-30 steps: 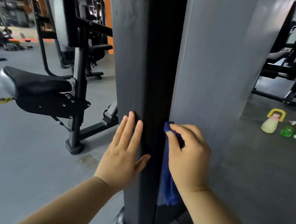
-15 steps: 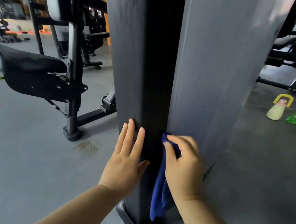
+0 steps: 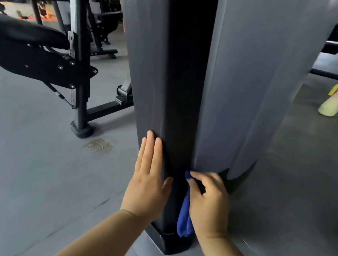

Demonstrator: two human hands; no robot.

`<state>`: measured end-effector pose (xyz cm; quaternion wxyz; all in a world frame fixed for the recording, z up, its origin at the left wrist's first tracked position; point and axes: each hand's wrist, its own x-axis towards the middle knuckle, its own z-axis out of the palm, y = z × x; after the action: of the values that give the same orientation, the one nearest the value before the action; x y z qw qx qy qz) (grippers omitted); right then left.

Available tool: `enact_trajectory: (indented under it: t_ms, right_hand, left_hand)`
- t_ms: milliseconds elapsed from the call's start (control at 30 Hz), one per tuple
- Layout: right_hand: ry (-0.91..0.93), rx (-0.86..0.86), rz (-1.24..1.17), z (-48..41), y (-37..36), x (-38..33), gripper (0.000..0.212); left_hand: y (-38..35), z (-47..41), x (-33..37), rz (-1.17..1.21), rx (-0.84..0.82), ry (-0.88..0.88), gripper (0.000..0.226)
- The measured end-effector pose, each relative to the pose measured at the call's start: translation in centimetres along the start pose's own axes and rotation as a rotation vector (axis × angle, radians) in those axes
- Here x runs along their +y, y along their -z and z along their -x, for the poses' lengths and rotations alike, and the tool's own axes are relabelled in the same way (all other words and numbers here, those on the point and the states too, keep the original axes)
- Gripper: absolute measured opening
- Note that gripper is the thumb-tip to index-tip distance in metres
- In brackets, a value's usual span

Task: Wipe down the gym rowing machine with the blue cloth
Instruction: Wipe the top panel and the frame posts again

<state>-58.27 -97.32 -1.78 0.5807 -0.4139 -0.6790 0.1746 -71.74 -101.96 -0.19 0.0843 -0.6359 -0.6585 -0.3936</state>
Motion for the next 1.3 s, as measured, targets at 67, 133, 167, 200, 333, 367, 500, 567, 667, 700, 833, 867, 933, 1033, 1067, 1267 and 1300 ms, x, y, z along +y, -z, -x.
enact_trajectory:
  t_ms: [67, 133, 167, 200, 333, 367, 500, 567, 667, 700, 833, 867, 933, 1033, 1067, 1267, 1300]
  right_hand:
    - [0.002, 0.042, -0.023, 0.4, -0.2, 0.1, 0.01]
    - [0.014, 0.072, -0.033, 0.1, -0.5, 0.1, 0.01]
    - [0.019, 0.073, -0.024, 0.2, -0.6, 0.3, 0.01]
    - [0.023, 0.072, -0.017, 0.5, -0.8, 0.8, 0.009]
    - [0.018, 0.076, -0.029, 2.4, -1.6, 3.2, 0.008]
    - [0.018, 0.086, -0.032, 2.7, -1.7, 3.4, 0.009]
    - [-0.018, 0.092, -0.008, 3.4, -2.1, 3.3, 0.013]
    - [-0.056, 0.089, -0.002, 3.6, -2.1, 3.1, 0.014]
    - [-0.064, 0.078, -0.015, 3.9, -2.1, 3.7, 0.011]
    - [-0.066, 0.065, -0.015, 4.1, -2.2, 4.1, 0.011]
    - [-0.205, 0.024, 0.019, 6.2, -2.9, 6.0, 0.014]
    - [-0.246, 0.02, 0.018, 6.7, -3.1, 6.2, 0.015]
    - [-0.295, 0.04, 0.004, 7.1, -3.5, 6.0, 0.013]
    - [-0.301, 0.107, 0.003, 7.3, -3.9, 5.4, 0.01]
    - [-0.307, 0.112, 0.003, 7.5, -4.0, 5.6, 0.01]
    - [-0.474, 0.014, 0.053, 9.3, -4.5, 8.0, 0.011]
    - [-0.52, -0.009, 0.067, 9.6, -4.5, 8.2, 0.012]
  left_hand:
    - [-0.7, 0.6, -0.2, 0.009, -0.001, 0.007, 0.119]
    - [-1.3, 1.1, -0.7, -0.003, -0.007, 0.016, 0.114]
    - [-1.6, 1.4, -0.9, -0.009, -0.02, 0.023, 0.113]
    - [-1.9, 1.8, -1.1, -0.01, -0.031, 0.028, 0.113]
    - [-3.2, 3.5, -2.2, -0.033, -0.036, 0.034, 0.113]
    - [-3.6, 4.0, -2.5, -0.039, -0.045, 0.038, 0.113]
    - [-5.0, 6.5, -3.1, -0.073, -0.147, 0.069, 0.121]
    - [-5.2, 7.5, -3.0, -0.076, -0.186, 0.058, 0.122]
    - [-5.0, 7.8, -3.0, -0.095, -0.189, 0.039, 0.123]
    - [-4.9, 7.7, -3.1, -0.099, -0.178, 0.034, 0.123]
    - [-4.5, 7.7, -3.0, -0.095, -0.198, 0.034, 0.125]
    - [-4.4, 7.7, -3.1, -0.098, -0.206, 0.035, 0.124]
    - [-4.4, 7.7, -3.2, -0.114, -0.208, 0.029, 0.124]
    - [-4.5, 7.7, -3.4, -0.109, -0.2, 0.026, 0.125]
    - [-4.6, 7.7, -3.4, -0.105, -0.196, 0.031, 0.125]
    - [-5.0, 7.9, -3.1, -0.091, -0.189, 0.034, 0.126]
    - [-4.9, 7.9, -3.1, -0.101, -0.195, 0.037, 0.125]
